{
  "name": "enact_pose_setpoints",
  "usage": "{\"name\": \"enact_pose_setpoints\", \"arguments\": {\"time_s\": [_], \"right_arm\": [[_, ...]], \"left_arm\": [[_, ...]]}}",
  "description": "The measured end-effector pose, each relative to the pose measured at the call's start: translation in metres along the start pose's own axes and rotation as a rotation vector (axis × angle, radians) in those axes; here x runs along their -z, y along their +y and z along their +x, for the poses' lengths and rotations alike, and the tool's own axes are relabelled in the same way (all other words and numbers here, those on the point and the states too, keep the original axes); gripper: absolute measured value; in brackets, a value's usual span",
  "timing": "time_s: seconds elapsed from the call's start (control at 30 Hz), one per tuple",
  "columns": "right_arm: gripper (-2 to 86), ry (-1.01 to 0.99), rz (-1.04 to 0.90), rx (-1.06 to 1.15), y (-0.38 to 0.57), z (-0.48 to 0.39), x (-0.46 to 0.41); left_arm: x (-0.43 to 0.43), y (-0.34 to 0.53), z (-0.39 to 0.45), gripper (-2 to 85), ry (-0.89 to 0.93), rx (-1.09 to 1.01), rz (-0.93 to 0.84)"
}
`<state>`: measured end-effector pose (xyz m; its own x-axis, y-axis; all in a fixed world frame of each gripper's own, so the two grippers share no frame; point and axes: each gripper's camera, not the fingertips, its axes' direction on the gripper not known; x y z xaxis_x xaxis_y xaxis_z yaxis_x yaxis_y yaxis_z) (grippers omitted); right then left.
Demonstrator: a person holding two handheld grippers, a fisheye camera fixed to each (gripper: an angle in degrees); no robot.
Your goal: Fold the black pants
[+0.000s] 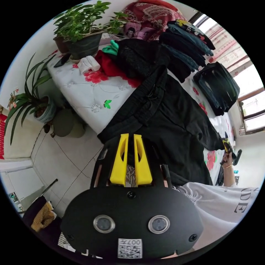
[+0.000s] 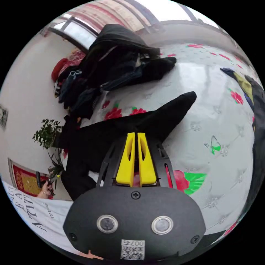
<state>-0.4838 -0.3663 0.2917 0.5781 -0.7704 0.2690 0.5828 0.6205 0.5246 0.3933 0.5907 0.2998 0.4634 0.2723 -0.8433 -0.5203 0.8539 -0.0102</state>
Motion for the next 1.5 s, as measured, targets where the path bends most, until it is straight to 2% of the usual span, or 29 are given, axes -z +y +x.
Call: {"name": "enact_pose_setpoints", "arguments": {"time_s": [0.03,0.1,0.2,0.27,0.33,0.4,0.5,0.67,0.77,0.8,0.9,1.03,1.1,1.13,1.2,1.3,1.4,1.5], "right_arm": [[1.1,-0.021,-0.022,0.081,0.002,-0.027,-0.007],[1.8,-0.195,-0.166,0.385,0.023,-0.128,-0.039],[3.7,-0.344,-0.439,0.520,0.063,-0.205,-0.095],[4.8,-0.333,-0.503,0.535,0.082,-0.222,-0.116],[5.8,-0.272,-0.425,0.462,0.089,-0.218,-0.115],[7.2,-0.203,-0.264,0.325,0.083,-0.196,-0.096],[8.6,-0.136,-0.185,0.312,0.061,-0.194,-0.090],[9.5,-0.174,-0.300,0.503,0.032,-0.258,-0.146],[8.7,-0.224,-0.507,0.525,0.031,-0.288,-0.219],[7.6,-0.186,-0.586,0.520,0.035,-0.295,-0.244],[3.0,-0.071,-0.529,0.593,0.033,-0.301,-0.235],[0.9,-0.148,-0.224,0.484,-0.014,-0.240,-0.122],[0.7,-0.012,0.052,0.309,-0.041,-0.159,-0.013],[0.7,0.025,0.113,0.253,-0.044,-0.136,0.015],[1.3,0.232,0.309,0.005,-0.041,-0.041,0.116],[3.7,0.410,0.371,-0.266,-0.007,0.068,0.203],[6.1,0.416,0.270,-0.412,0.051,0.137,0.232],[8.0,0.358,0.119,-0.463,0.129,0.165,0.220]], "left_arm": [[-0.007,-0.007,0.013,1.5,0.009,-0.042,-0.008],[-0.021,-0.017,0.032,0.6,0.009,-0.102,-0.044],[-0.054,-0.029,0.063,0.0,-0.009,-0.192,-0.143],[-0.077,-0.031,0.077,-0.3,-0.053,-0.237,-0.214],[-0.088,-0.030,0.088,-0.5,-0.127,-0.290,-0.212],[-0.091,-0.029,0.091,-0.6,-0.143,-0.338,-0.210],[-0.092,-0.025,0.086,-0.8,-0.113,-0.356,-0.184],[-0.094,-0.025,0.069,-0.9,-0.032,-0.246,-0.159],[-0.095,-0.023,0.066,-0.9,-0.027,-0.237,-0.140],[-0.095,-0.022,0.064,-0.9,-0.024,-0.237,-0.130],[-0.096,-0.020,0.058,-0.9,-0.004,-0.227,-0.111],[-0.096,-0.020,0.050,-0.9,0.016,-0.231,-0.102],[-0.097,-0.021,0.048,-0.9,0.018,-0.240,-0.101],[-0.097,-0.021,0.046,-0.8,0.023,-0.242,-0.099],[-0.098,-0.022,0.042,-0.7,0.036,-0.240,-0.096],[-0.097,-0.024,0.033,0.0,0.063,-0.216,-0.088],[-0.094,-0.023,0.022,2.2,0.138,-0.158,-0.092],[-0.079,-0.012,0.003,4.1,0.204,-0.087,-0.040]]}}
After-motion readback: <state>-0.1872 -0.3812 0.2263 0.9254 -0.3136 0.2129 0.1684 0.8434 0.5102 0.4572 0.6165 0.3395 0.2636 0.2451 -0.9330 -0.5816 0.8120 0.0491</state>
